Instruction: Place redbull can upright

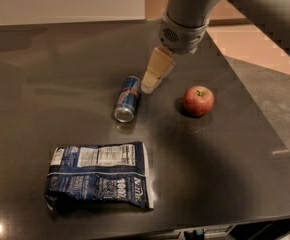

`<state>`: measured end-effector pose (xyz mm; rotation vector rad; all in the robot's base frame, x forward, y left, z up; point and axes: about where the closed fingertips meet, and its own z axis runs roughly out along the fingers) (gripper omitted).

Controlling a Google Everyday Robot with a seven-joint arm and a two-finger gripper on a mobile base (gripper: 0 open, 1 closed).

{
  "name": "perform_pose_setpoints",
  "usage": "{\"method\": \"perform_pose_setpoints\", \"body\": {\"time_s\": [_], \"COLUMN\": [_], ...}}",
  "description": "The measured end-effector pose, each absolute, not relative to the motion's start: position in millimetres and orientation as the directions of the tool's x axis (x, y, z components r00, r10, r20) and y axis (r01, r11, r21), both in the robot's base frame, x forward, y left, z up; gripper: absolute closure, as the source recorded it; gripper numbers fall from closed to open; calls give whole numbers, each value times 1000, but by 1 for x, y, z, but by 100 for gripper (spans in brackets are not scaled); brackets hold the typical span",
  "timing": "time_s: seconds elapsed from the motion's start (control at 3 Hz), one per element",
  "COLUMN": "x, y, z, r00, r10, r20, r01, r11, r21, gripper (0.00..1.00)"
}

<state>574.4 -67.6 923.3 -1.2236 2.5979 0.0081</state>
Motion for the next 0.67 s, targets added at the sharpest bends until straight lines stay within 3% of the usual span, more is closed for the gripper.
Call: {"method": "perform_pose_setpoints", "body": {"time_s": [0.67], "x": [580], "y": [-26], "z": [909], "r00": [-779], "r10": [-565], "r20": [-274], "r01": [-579], "r11": [815], "r21": [-33], "gripper": [0]}}
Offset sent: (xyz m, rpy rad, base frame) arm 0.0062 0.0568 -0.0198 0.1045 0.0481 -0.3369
